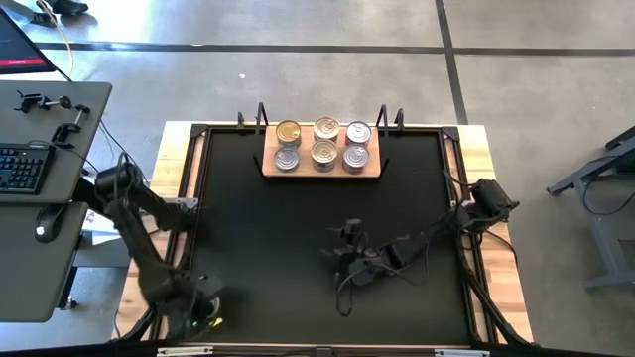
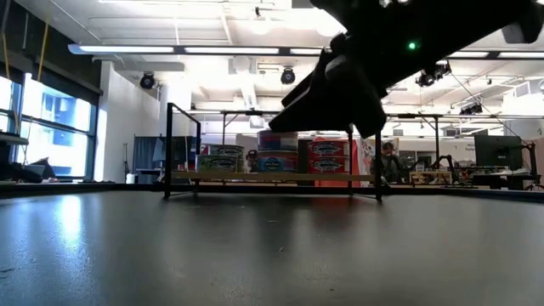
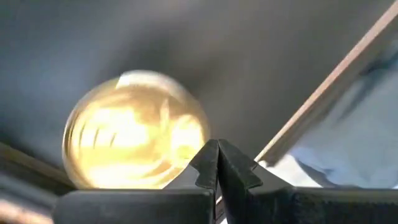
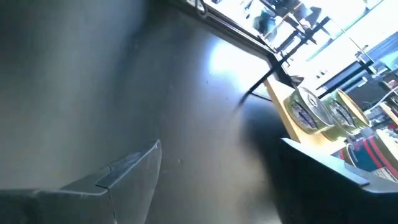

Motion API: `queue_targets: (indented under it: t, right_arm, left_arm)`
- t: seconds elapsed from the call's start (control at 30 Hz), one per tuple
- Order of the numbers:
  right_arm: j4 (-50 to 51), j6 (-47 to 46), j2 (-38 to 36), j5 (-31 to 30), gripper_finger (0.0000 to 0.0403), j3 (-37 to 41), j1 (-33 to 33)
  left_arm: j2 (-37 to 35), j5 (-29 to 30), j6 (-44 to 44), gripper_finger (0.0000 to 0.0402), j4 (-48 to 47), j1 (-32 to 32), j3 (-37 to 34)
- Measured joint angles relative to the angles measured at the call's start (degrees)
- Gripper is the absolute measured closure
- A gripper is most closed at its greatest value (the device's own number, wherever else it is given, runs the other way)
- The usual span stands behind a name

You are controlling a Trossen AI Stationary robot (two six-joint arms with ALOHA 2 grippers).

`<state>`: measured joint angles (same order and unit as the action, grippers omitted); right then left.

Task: Stack canned seafood by type on shelf
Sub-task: Stack the green tuna can on top of the green tuna can on the shelf

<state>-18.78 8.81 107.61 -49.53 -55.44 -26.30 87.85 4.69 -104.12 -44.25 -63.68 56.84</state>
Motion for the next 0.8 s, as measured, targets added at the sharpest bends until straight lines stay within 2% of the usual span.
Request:
queue_targets:
  t: [0.07,0.17,0.33,0.4,0.53,0.6,0.67,0.8]
  right_arm:
    - [-0.1,0.3,0.0,0.2,0.0089,0.0,0.6]
    - [-0.2,0.1,0.0,0.2,0.0089,0.0,1.5]
    - [-1.1,0.2,0.0,0.4,0.0089,0.0,2.6]
    - [-1.2,0.1,0.0,0.8,0.0089,0.0,3.1]
    - [-1.7,-0.7,0.0,4.3,0.0089,0.0,3.9]
    - [-1.5,-1.6,0.0,5.9,0.0089,0.0,4.2]
    - [-1.0,-2.8,0.0,6.7,0.0089,0.0,4.3]
    - [0.3,-5.4,0.0,8.1,0.0089,0.0,4.2]
  left_arm:
    - [2.2,-0.4,-4.6,0.0401,-1.1,-2.4,0.0]
    - [5.8,0.2,-6.1,0.0401,-3.8,-3.7,0.1]
    - [10.2,2.8,3.4,0.0401,-4.3,0.0,0.7]
    - [11.2,10.8,9.2,0.0401,-2.7,3.5,0.7]
    - [12.3,33.5,24.3,0.0401,0.8,11.8,-0.6]
    - [12.3,42.3,33.0,0.0401,5.3,15.8,-0.5]
    - [11.6,43.6,41.9,0.0401,8.5,19.8,0.4]
    - [12.0,39.8,53.8,0.0401,9.3,26.0,0.7]
